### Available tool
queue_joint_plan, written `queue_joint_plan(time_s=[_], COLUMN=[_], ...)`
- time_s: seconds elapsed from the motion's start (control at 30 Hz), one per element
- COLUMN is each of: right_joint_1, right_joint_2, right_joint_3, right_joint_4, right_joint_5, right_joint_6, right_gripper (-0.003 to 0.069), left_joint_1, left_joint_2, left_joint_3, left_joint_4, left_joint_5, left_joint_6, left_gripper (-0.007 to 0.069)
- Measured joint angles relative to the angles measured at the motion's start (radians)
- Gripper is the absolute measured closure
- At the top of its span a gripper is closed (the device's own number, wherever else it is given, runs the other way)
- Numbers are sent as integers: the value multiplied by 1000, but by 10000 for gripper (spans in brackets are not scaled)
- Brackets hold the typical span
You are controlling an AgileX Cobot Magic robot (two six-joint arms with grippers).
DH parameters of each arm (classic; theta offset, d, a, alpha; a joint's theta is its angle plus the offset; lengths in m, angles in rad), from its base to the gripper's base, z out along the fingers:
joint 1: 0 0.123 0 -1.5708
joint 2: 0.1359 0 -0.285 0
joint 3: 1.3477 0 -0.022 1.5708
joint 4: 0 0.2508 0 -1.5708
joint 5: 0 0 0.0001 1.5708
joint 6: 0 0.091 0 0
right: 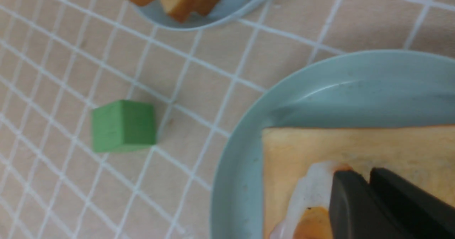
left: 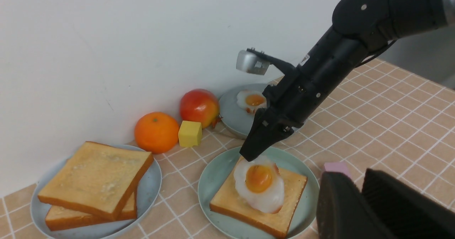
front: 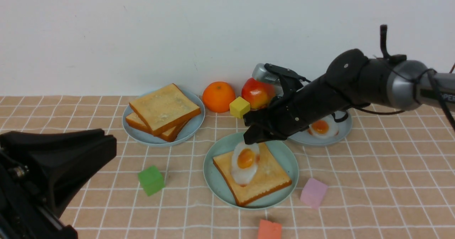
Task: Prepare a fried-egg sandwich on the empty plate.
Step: Use the right arm to place the fried egg on the slice of bread in the middle, then use the left arm to grab a slice of bread
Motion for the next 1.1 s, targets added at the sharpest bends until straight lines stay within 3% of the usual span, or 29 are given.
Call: queue_joint_plan(time_s=[0.17, 0.43, 0.53, 0.6, 0.67, 0.73, 0.77, 0.8, 0.87, 0.9, 1.0, 1.1], right_joint_1=[0, -12, -38, -45, -48, -48, -48, -48, -48, -48, -48, -48], right_joint_2=[18, -4, -84, -136, -281, -335, -407, -437, -553, -591, -748, -886], right_joint_3=[0, 0, 3, 4, 5, 5, 5, 5, 17, 30, 100, 205], right_joint_4=[-11, -119, -242, -309, -494, -553, -628, -643, -711, -723, -723, -713], right_joint_5=[-26, 22, 135, 203, 354, 405, 468, 491, 543, 551, 560, 556], right_joint_6=[34, 63, 154, 194, 293, 331, 390, 404, 465, 479, 512, 518], right_gripper=[538, 207, 176, 195, 300, 353, 446, 458, 602, 636, 671, 671], left_joint_1=[0, 0, 0, 0, 0, 0, 0, 0, 0, 2, 50, 164], left_joint_2=[0, 0, 27, 61, 182, 237, 317, 341, 478, 532, 690, 818], left_joint_3=[0, 0, 0, 0, -16, -34, -61, -72, -156, -200, -362, -511], left_joint_4=[0, -11, -45, -64, -104, -116, -124, -125, -132, -133, -183, -308], left_joint_5=[2, 9, 34, 53, 107, 128, 156, 163, 213, 238, 313, 371], left_joint_6=[0, 0, -15, -28, -39, -39, -38, -36, 0, 27, 167, 358], left_gripper=[512, 503, 503, 510, 554, 578, 617, 627, 638, 638, 638, 638])
